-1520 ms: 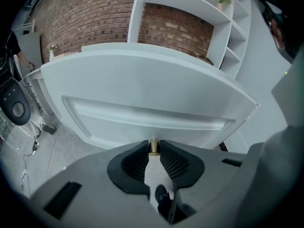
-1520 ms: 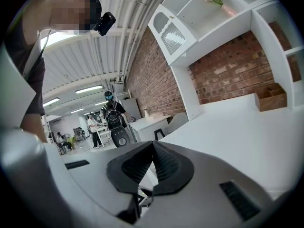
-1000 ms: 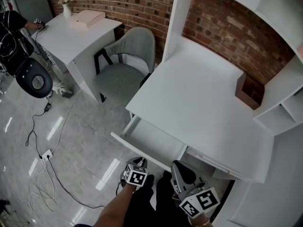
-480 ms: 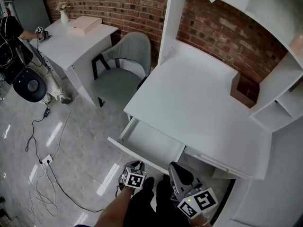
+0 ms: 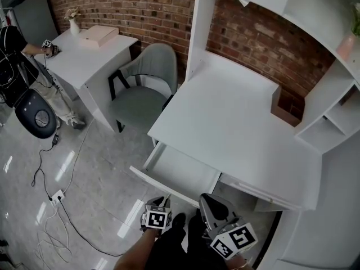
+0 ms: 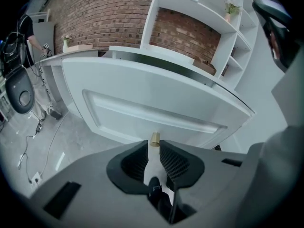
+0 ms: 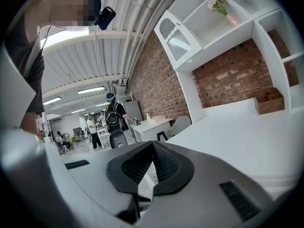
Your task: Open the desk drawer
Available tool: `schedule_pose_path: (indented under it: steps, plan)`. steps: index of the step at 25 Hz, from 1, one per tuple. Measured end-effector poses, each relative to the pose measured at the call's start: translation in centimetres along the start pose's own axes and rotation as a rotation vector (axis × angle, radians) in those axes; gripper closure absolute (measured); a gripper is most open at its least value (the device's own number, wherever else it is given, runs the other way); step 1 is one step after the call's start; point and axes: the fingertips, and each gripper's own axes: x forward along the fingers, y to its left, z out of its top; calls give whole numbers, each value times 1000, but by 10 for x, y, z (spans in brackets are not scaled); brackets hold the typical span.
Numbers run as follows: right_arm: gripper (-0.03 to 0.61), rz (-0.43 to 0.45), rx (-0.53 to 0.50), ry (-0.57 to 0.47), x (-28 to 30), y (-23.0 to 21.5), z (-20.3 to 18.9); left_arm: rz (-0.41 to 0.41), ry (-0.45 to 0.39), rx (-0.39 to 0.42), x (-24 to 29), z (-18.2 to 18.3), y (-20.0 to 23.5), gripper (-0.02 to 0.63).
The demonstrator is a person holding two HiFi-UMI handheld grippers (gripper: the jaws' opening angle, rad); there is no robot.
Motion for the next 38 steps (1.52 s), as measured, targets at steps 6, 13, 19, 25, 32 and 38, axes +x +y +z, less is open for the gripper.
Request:
schedule_pose_path:
  steps: [6, 13, 19, 25, 32, 38]
  plan:
    - [574, 12, -5, 4, 4, 10, -2, -13, -104, 57, -25, 8, 6, 535]
    - [574, 16, -18, -16, 8, 17, 7, -11, -189, 57, -68, 48, 8, 540]
    - [574, 6, -16, -27, 8, 13, 12, -12, -284, 71, -93, 91, 3, 561]
    - [574, -21, -13, -45, 3, -2, 14, -20, -351, 100, -109, 122, -11, 580]
    - [574, -43, -22, -69, -12, -15, 21, -14, -430, 148, -134, 151, -31, 601]
    - [574, -47, -27, -93, -31, -20, 24, -29, -500, 151, -161, 168, -50, 604]
